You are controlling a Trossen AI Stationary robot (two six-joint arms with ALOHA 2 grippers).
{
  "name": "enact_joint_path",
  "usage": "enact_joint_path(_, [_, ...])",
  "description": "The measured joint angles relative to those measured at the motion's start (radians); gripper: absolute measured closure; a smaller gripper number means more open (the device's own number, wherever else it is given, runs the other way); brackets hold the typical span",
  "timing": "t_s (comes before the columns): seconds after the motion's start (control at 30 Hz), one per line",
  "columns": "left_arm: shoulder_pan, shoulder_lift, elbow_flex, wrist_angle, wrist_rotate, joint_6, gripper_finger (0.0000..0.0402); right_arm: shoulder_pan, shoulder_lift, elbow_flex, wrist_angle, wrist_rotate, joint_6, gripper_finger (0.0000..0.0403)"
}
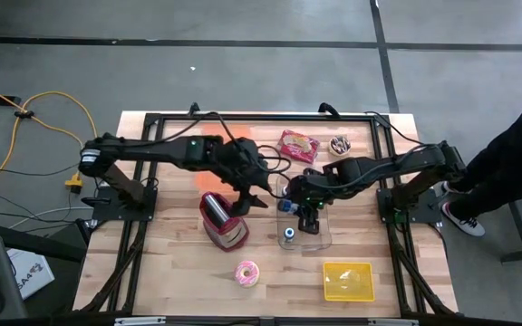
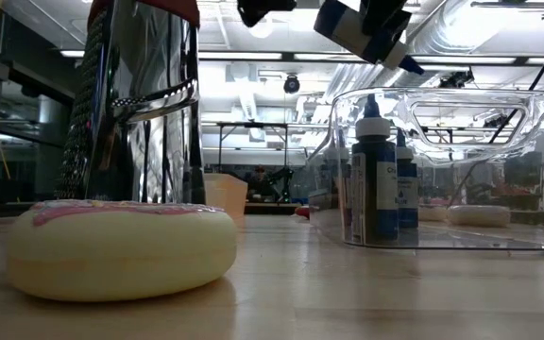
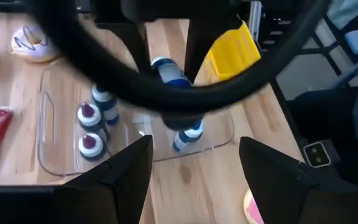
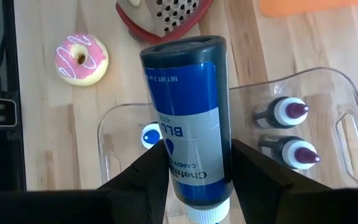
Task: Pick & Place Food Item
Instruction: Put the blue food coloring bottle into the transparent bin
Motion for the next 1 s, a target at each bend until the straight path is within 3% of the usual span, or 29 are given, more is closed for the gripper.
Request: enact_joint_path(1.0, [-0.021,0.046,-0.001,0.05,-0.043,-0.004,0.0167,0.0,0.0,0.0,0.126,-0.021,-0.022,0.026])
